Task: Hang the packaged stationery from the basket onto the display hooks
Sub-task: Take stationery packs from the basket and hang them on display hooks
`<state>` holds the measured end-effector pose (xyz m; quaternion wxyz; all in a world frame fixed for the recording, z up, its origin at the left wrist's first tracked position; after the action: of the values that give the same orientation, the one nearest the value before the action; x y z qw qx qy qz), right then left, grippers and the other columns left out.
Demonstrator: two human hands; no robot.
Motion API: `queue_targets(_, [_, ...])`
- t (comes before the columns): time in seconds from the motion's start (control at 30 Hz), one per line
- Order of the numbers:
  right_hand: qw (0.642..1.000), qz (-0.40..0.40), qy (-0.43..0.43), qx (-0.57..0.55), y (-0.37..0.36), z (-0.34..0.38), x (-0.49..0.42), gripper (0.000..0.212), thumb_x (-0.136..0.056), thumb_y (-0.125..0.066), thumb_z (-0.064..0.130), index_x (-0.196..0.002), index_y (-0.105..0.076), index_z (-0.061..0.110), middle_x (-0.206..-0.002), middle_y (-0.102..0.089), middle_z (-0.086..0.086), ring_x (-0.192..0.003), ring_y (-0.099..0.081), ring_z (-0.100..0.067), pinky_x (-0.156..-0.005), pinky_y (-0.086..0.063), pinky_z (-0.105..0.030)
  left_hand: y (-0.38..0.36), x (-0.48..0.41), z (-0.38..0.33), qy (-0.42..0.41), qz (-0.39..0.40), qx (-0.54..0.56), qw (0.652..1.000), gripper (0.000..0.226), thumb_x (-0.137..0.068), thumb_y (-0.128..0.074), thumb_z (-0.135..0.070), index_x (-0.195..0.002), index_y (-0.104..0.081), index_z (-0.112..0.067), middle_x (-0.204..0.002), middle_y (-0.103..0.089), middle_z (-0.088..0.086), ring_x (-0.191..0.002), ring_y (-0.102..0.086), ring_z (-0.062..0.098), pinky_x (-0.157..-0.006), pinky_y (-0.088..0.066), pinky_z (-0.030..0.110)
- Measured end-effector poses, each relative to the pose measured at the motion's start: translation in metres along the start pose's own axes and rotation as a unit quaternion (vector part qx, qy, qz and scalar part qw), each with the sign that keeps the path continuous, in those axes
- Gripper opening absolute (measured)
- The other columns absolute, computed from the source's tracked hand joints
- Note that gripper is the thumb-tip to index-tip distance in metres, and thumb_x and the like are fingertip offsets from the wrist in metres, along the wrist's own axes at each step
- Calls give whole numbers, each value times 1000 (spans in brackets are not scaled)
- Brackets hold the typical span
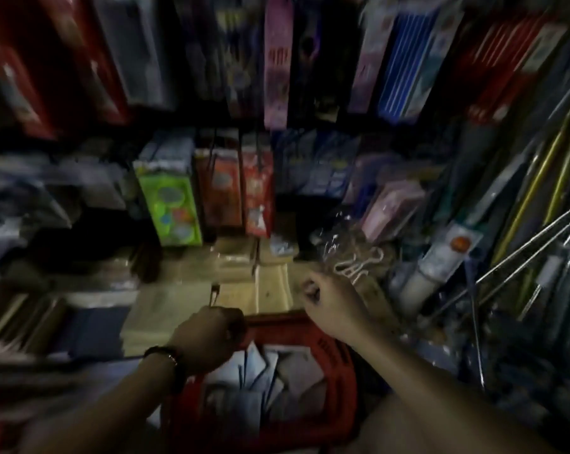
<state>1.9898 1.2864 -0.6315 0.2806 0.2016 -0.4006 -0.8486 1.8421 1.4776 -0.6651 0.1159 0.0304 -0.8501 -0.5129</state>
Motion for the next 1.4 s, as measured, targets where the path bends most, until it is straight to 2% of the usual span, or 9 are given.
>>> queue_targets(0.2, [984,54,-160,-55,-146,-86,79,4,-90,-73,16,-91,-73,20,-87,-72,9,-82,-66,-3,-69,-51,-16,-98,10,61,56,79,17,995,12,-94,-65,-31,-101,-74,-29,-108,-78,-6,-108,-72,20,-92,-57,36])
queue_targets(0.6, [955,176,-235,-33,-308,-136,103,6,-85,-69,5,-79,-68,6,-85,-73,-7,-86,-68,-24,-77,-51,-38,-183,-4,157,173,200,57,963,41,-108,-54,-40,-145,-57,-23,-138,-67,6,-127,-64,27,-111,-51,45])
queue_targets(0.67, [951,205,-231,-4,-327,-130,94,9,-88,-68,15,-96,-66,10,-97,-72,-7,-97,-67,-26,-85,-52,-39,-190,-1,163,168,217,45,960,39,-109,-52,-38,-144,-59,-23,-137,-69,9,-126,-66,29,-109,-53,45])
queue_targets(0.77, [925,269,-265,34,-355,-127,90,60,-93,-71,33,-143,-51,7,-131,-66,-13,-123,-62,-32,-99,-47,-35,-197,5,171,174,242,26,954,43,-110,-48,-40,-146,-54,-17,-133,-71,12,-121,-69,30,-104,-57,46])
queue_targets(0.87, [908,240,-342,30,-371,-129,93,73,-94,-73,37,-152,-43,3,-148,-54,-22,-136,-50,-39,-102,-39,-38,-204,9,169,155,242,17,958,44,-112,-45,-40,-150,-51,-19,-136,-70,10,-123,-70,29,-104,-58,47])
queue_targets(0.97, [893,187,-408,-29,-383,-135,91,42,-95,-74,19,-131,-64,-1,-128,-69,-22,-114,-64,-31,-74,-32,-25,-211,8,162,129,257,-35,957,43,-113,-42,-33,-154,-47,-21,-141,-67,10,-124,-69,33,-105,-57,50])
queue_targets(1.13, [910,188,-342,-139,-385,-130,81,6,-98,-70,18,-95,-73,15,-94,-74,-3,-94,-68,-21,-71,-44,-23,-208,0,161,138,261,-24,955,41,-112,-46,-40,-148,-54,-22,-140,-67,9,-123,-69,30,-104,-58,48])
queue_targets(1.23, [935,128,-304,-130,-363,-127,70,17,-98,-69,15,-83,-66,21,-83,-64,5,-83,-59,-15,-65,-36,-8,-209,1,162,118,260,-4,958,52,-113,-44,-40,-160,-37,-21,-148,-62,12,-130,-66,30,-111,-53,48])
queue_targets(1.4, [952,78,-256,-147,-327,-121,60,23,-104,-59,12,-82,-56,17,-72,-57,4,-69,-52,-9,-68,-39,-33,-205,3,169,162,221,94,957,104,-94,-65,-65,-170,-7,-23,-174,-28,13,-154,-40,37,-124,-38,57])
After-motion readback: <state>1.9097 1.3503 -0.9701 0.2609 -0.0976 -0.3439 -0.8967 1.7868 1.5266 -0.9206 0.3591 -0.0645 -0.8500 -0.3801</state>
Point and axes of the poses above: each hand's wrist, its own x-axis away from the middle knuckle, its own y-axis out of the back of the hand, z = x × y, the point moved 6 cm from there along -x, towards the middle knuckle
